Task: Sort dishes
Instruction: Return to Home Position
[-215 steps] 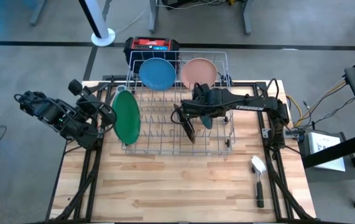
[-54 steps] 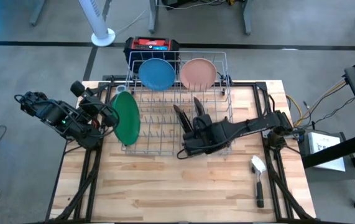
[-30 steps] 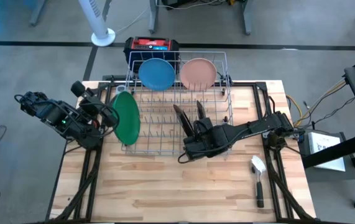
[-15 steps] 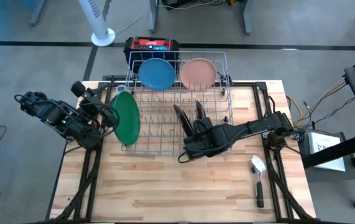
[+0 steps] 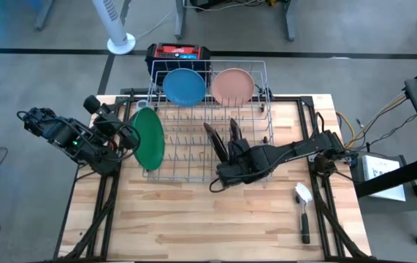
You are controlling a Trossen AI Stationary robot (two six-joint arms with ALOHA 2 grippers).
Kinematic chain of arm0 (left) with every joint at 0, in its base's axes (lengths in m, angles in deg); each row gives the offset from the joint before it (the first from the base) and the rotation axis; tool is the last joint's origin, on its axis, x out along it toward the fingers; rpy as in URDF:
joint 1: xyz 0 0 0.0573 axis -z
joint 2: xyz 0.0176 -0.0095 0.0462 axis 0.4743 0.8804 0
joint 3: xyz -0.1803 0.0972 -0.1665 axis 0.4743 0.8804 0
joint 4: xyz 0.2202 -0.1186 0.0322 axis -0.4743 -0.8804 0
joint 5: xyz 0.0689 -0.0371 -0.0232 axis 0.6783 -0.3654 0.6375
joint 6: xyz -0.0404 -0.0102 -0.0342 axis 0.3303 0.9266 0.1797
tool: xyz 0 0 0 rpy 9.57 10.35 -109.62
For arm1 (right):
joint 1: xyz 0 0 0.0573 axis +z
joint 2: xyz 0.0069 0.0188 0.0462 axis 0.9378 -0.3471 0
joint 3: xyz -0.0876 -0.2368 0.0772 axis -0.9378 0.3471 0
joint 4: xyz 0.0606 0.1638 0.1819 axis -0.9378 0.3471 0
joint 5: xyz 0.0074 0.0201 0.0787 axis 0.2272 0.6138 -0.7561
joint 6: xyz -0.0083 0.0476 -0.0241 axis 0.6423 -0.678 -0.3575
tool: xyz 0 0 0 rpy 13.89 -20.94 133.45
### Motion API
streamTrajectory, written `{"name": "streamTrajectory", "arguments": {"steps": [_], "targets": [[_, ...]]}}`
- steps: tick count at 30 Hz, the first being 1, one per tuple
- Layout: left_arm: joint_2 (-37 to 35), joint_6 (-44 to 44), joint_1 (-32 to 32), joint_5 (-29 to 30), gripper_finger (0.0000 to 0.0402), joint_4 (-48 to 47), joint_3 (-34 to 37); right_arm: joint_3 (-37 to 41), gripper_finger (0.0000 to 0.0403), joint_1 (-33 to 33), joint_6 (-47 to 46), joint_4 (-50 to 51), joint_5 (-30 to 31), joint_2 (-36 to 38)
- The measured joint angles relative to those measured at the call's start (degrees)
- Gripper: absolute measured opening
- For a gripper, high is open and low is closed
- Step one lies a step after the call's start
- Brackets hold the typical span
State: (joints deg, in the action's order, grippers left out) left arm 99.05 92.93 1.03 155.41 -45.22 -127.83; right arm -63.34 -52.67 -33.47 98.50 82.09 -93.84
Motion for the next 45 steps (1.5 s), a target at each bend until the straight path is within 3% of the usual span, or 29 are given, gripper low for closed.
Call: {"name": "streamTrajectory", "arguments": {"steps": [8,14,22,26,30,39,42,45], "targets": [[0.00,-0.53,0.01,-0.01,0.0211,0.00,0.00,0.00,0.0195,1.63,3.19,-0.01,-5.24,0.47],[-0.02,-2.29,0.01,-0.59,0.0211,0.73,-0.01,0.00,0.0195,4.94,10.68,0.00,-3.30,2.18],[0.45,-14.86,0.00,-7.04,0.0211,14.04,-0.13,0.03,0.0185,11.10,27.40,0.00,11.50,3.87],[0.92,-23.17,0.02,-12.80,0.0211,24.63,-0.15,0.23,0.0177,13.44,31.86,0.00,16.84,4.78],[1.62,-25.67,0.11,-15.77,0.0211,30.46,-0.17,1.78,0.0169,16.06,35.02,-0.04,20.54,7.38],[4.34,-27.50,0.46,-16.51,0.0211,32.34,-2.52,15.87,0.0158,20.15,34.48,-2.07,25.32,20.96],[5.92,-26.93,0.52,-16.58,0.0211,33.16,-4.16,23.96,0.0159,20.24,35.51,-7.03,26.43,27.71],[7.57,-25.42,1.77,-20.51,0.0211,32.80,-4.36,32.30,0.0163,20.74,39.02,-15.53,26.14,34.31]]}}
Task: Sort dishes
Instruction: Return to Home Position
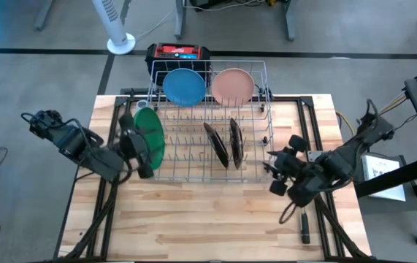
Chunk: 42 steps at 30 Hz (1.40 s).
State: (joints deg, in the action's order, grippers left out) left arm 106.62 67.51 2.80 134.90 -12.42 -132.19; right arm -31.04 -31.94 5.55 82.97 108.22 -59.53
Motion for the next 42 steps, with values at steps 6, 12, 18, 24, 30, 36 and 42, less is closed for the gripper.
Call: {"name": "streamTrajectory", "arguments": {"steps": [6,12,18,24,30,36,42], "targets": [[5.07,-5.02,1.93,-2.69,0.0211,7.21,0.01,15.00,0.0165,0.56,21.00,-31.80,-0.44,9.83],[9.91,-11.56,3.29,-4.05,0.0211,13.77,0.01,22.64,0.0150,-0.69,45.86,-63.62,-10.24,12.12],[10.75,-6.57,9.53,-0.54,0.0211,13.36,0.01,24.73,0.0139,-0.65,51.86,-65.96,-14.14,12.27],[10.62,-1.93,18.81,5.52,0.0211,8.23,0.30,30.09,0.0131,-0.63,51.42,-65.26,-14.33,15.93],[10.83,-1.11,17.91,11.62,0.0211,12.93,4.46,37.05,0.0124,-2.43,55.55,-76.23,-16.39,21.18],[10.68,-18.75,5.19,-6.83,0.0211,31.90,11.64,39.37,0.0113,-10.63,62.55,-86.32,-31.59,21.15],[4.20,-24.12,-2.72,-18.86,0.0196,40.75,19.72,39.96,0.0103,-17.51,63.19,-86.38,-39.78,22.16]]}}
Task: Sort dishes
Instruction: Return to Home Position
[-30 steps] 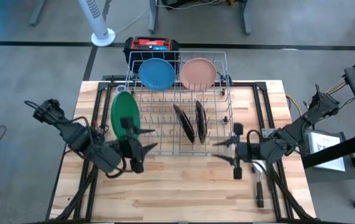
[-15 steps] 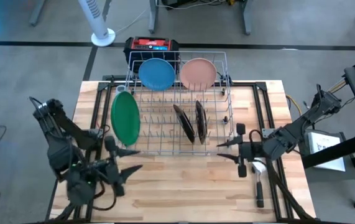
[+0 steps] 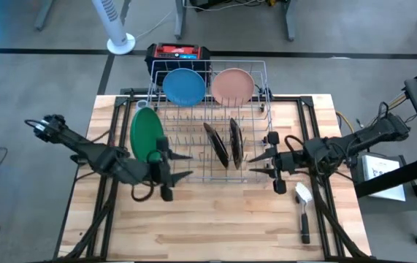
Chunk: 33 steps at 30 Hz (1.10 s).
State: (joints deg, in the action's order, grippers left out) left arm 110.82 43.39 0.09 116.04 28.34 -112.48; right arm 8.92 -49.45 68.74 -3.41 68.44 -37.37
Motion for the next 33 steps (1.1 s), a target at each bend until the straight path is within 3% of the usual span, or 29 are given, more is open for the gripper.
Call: {"name": "streamTrajectory", "arguments": {"steps": [5,10,22,27,33], "targets": [[-8.62,3.23,1.82,-0.72,0.0184,0.80,8.24,2.15,0.0093,-0.54,0.01,3.65,-0.04,4.30],[-18.35,5.54,3.83,3.02,0.0180,2.44,16.64,6.77,0.0083,-0.71,-0.01,3.34,0.62,11.13],[-36.80,5.26,3.81,0.90,0.0180,13.32,37.58,17.16,0.0054,-1.23,0.31,0.37,3.54,21.82],[-41.82,3.13,3.85,-3.05,0.0180,16.96,40.82,19.12,0.0045,-2.79,0.71,0.26,3.54,24.37],[-43.46,1.90,3.85,-4.47,0.0180,17.05,38.60,22.33,0.0039,-4.15,0.51,-1.85,3.54,26.68]]}}
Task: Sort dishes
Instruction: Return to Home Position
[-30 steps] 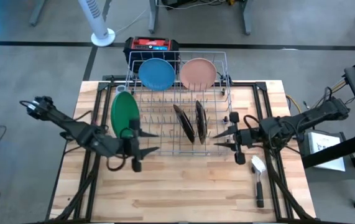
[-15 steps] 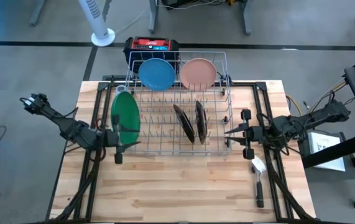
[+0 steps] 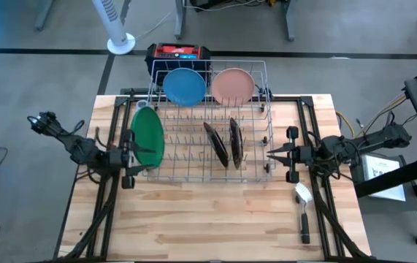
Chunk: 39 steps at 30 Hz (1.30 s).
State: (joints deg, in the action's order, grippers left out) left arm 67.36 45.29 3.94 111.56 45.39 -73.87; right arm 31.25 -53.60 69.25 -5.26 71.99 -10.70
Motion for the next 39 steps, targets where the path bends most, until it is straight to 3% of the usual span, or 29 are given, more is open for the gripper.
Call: {"name": "streamTrajectory", "arguments": {"steps": [5,9,14,19,26,29,34,39], "targets": [[0.69,4.29,0.06,-0.72,0.0180,-0.28,-5.24,1.09,0.0042,-0.04,-1.34,-0.28,-0.01,0.40],[1.40,14.61,2.77,-7.20,0.0174,-17.09,-9.22,1.52,0.0045,-0.04,-2.37,-0.24,0.00,0.38],[4.62,25.50,9.26,-13.70,0.0141,-23.49,-8.82,1.60,0.0038,-0.01,-2.91,-0.24,-0.02,0.39],[6.12,35.52,15.60,-2.03,0.0090,-29.69,-10.34,1.60,0.0039,-0.01,-2.40,-0.24,-0.02,0.37],[4.97,26.14,22.92,0.53,0.0032,-25.23,-10.27,1.60,0.0049,-0.01,-2.41,-0.15,-0.02,0.37],[4.62,29.11,24.64,7.96,0.0008,-29.00,-9.51,1.60,0.0049,-0.01,-2.70,0.00,-0.02,0.37],[4.50,40.36,26.19,19.31,0.0002,-35.47,-8.06,1.60,0.0041,-0.01,-2.86,0.85,-0.04,0.37],[5.05,36.76,27.76,26.24,0.0000,-32.08,-8.05,1.60,0.0037,-0.01,-3.30,1.53,-0.04,0.37]]}}
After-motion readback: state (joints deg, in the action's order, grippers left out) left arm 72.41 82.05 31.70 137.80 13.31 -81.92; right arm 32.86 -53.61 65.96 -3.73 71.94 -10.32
